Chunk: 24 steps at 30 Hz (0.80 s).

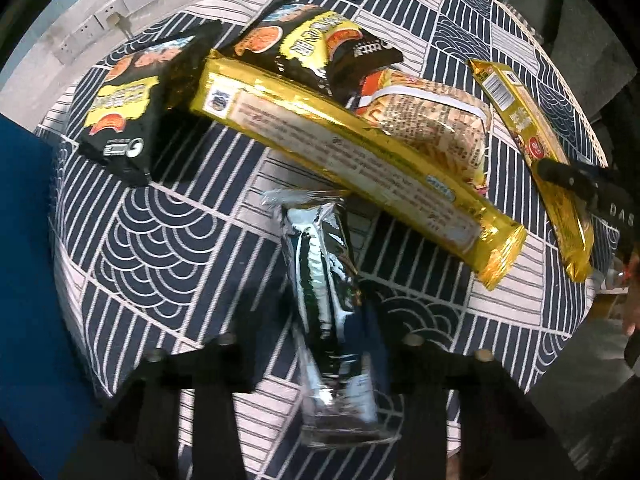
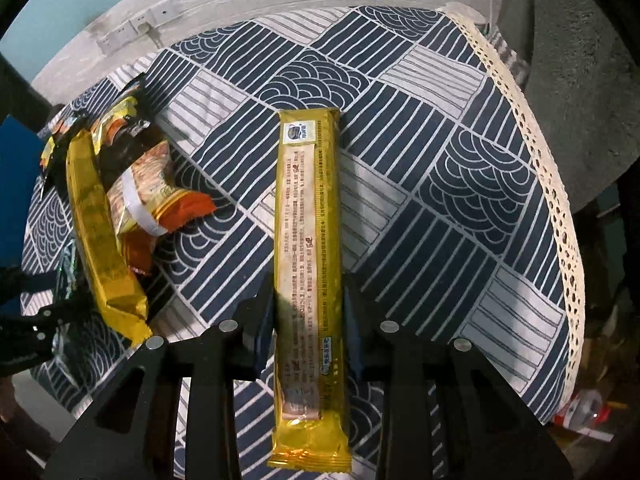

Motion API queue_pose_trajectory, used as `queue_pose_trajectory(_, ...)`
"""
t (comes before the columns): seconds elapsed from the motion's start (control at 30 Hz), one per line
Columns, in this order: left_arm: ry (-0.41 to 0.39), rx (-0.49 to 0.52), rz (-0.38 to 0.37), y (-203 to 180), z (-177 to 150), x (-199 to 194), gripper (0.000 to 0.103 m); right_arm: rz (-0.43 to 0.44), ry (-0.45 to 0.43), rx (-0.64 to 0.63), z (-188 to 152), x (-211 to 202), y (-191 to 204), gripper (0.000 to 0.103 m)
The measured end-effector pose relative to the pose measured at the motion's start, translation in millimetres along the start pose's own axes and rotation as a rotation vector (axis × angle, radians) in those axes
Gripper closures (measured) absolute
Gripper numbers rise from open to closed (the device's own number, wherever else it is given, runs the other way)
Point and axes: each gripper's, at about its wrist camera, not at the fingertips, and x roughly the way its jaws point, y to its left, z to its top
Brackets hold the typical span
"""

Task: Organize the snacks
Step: 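Grasp the silver foil bar with left tool while right tool grasps long gold bar, then carry both bars into the cardboard box and open both tools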

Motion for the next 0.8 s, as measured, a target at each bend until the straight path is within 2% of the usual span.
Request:
queue_pose_trajectory(0.13,0.001,-0.009,-0.026,10.5,-4.8,-2.7,0.074,-0.015,0.0,0.008,8.0,4.7,2.4,0.056)
queue_pose_trajectory(0.27,-0.005,-0.006,-0.032,21.8,-10.3,-6.3,0.074,-0.035,0.006,-0.001,17.2,15.7,6.4,0.054)
queue_pose_trajectory(0.3,-0.008,-0.006,-0.033,26.5,-14.3,-7.4,0.074,-0.045,0.007,-0.005,17.7,18.2,7.5,0.055)
queue_pose_trajectory(0.33,-0.014,-0.007,-0.033,29.7,-15.4,-9.4,0.074,-0.066,-0.004,-0.014,18.3,18.0,9.2,0.066)
queue_pose_trajectory(0.37,-0.02,-0.008,-0.034,32.9,-16.1,-12.0,0.074,-0.07,-0.002,-0.018,18.8,17.6,10.2,0.071)
queue_pose_trajectory(0.53,-0.056,-0.018,-0.034,37.5,-20.4,-30.2,0.074,-0.081,-0.013,-0.006,18.4,9.1,13.0,0.072)
queue_pose_trajectory(0.8,-0.133,0.002,-0.027,48.2,-27.3,-66.4,0.074,-0.067,-0.069,-0.011,13.2,-29.8,22.3,0.072)
